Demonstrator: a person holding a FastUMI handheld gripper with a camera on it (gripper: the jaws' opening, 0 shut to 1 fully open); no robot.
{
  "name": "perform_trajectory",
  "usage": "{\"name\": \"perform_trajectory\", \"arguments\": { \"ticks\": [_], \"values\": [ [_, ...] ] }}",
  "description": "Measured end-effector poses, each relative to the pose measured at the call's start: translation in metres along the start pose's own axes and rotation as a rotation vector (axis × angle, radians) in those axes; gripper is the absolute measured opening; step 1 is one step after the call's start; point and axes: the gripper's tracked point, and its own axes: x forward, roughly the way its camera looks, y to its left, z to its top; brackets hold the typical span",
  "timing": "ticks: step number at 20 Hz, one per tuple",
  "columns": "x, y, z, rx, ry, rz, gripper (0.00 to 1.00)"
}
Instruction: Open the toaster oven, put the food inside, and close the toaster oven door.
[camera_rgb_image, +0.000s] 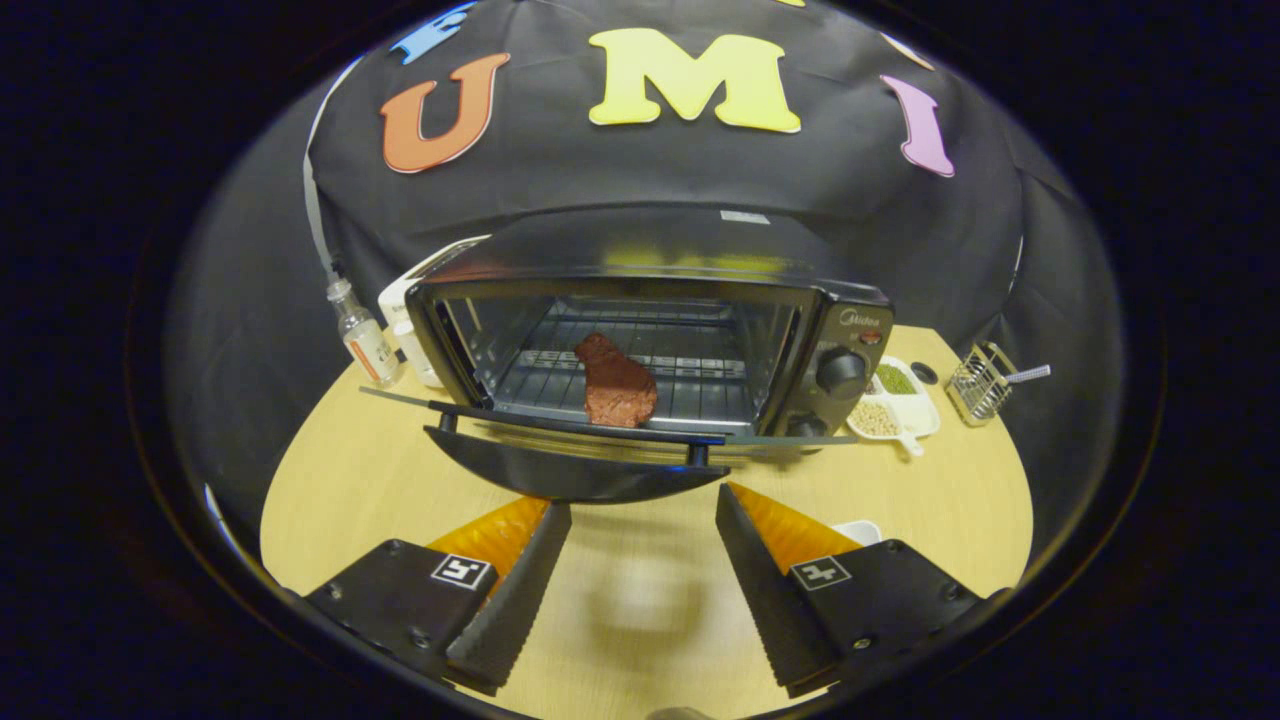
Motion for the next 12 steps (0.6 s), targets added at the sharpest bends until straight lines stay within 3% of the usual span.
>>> {"name": "perform_trajectory", "arguments": {
  "ticks": [6, 12],
  "values": [
    [-0.009, 0.01, 0.049, -0.019, -0.083, 0.036, 0.94],
    [-0.032, 0.003, 0.039, 0.004, -0.093, 0.021, 0.94]
  ]
}}
